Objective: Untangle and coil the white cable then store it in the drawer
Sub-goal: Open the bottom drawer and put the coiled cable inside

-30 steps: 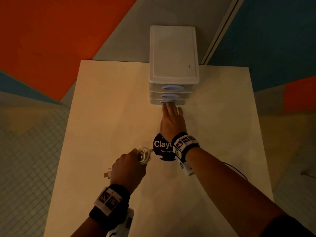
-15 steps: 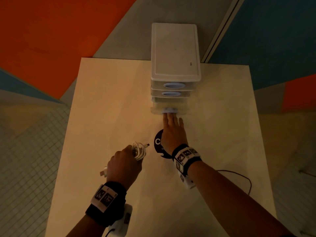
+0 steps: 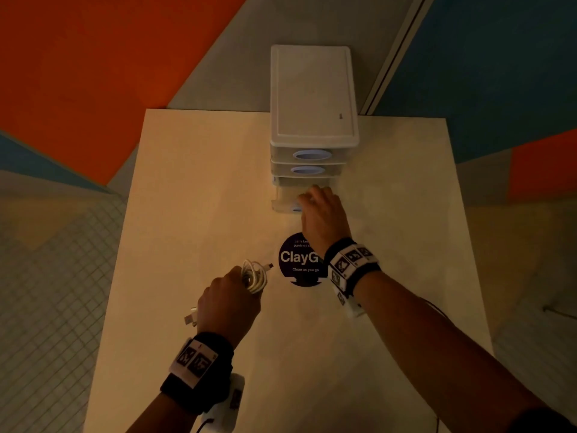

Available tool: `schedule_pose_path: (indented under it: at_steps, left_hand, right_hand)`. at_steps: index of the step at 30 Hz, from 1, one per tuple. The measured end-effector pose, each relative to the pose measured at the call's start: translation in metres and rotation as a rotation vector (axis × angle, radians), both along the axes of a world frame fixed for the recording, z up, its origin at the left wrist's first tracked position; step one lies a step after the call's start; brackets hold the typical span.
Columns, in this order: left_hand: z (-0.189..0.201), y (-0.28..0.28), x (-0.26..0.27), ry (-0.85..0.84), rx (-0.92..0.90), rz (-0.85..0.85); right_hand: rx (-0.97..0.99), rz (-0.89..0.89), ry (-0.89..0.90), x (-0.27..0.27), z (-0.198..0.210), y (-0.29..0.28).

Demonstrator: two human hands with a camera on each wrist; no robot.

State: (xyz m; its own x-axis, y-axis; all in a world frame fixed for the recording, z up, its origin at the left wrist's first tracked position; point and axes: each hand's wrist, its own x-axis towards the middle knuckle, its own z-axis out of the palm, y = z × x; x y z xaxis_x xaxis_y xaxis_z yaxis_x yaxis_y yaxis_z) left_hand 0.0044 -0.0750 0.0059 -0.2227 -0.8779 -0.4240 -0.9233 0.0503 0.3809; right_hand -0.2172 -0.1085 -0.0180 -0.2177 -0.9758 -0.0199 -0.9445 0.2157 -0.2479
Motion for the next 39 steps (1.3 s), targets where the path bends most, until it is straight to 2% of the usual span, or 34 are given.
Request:
schedule_pose_path:
  at_steps: [7, 15, 21, 26, 29, 33, 35, 39]
  left_hand:
    - [0.001, -0.004, -0.003, -0.002, -0.014, -0.007]
    - [0.002, -0.012, -0.004, -0.014, 0.007, 0.027]
    - [0.026, -0.026, -0.03, 0.096, 0.134, 0.034]
    - [0.047, -0.067, -0.086, 0.241, 0.419, -0.024]
    - [0.043, -0.086, -0.127, 0.147, 0.368, -0.104]
    - [0.025, -0.106, -0.171, -0.063, 0.286, -0.312]
    - [0.012, -0.113, -0.18, -0.155, 0.314, -0.327]
    - [-0.004, -0.118, -0.187, -0.166, 0.34, -0.358]
  right_hand:
    - [0.087, 0.059, 0.021, 0.0, 0.003, 0.001]
    - [0.154, 0.091, -0.043, 0.02, -0.002, 0.059]
    - [0.09, 0.119, -0.078, 0.022, -0.003, 0.078]
    - [0.138, 0.084, -0.119, 0.007, 0.003, 0.097]
    - [0.158, 0.104, -0.131, 0.005, 0.002, 0.109]
    - [0.154, 0.125, -0.143, 0.003, 0.001, 0.112]
    - [0.156, 0.134, -0.144, 0.001, 0.001, 0.112]
    - [0.161, 0.151, -0.16, -0.005, 0.002, 0.112]
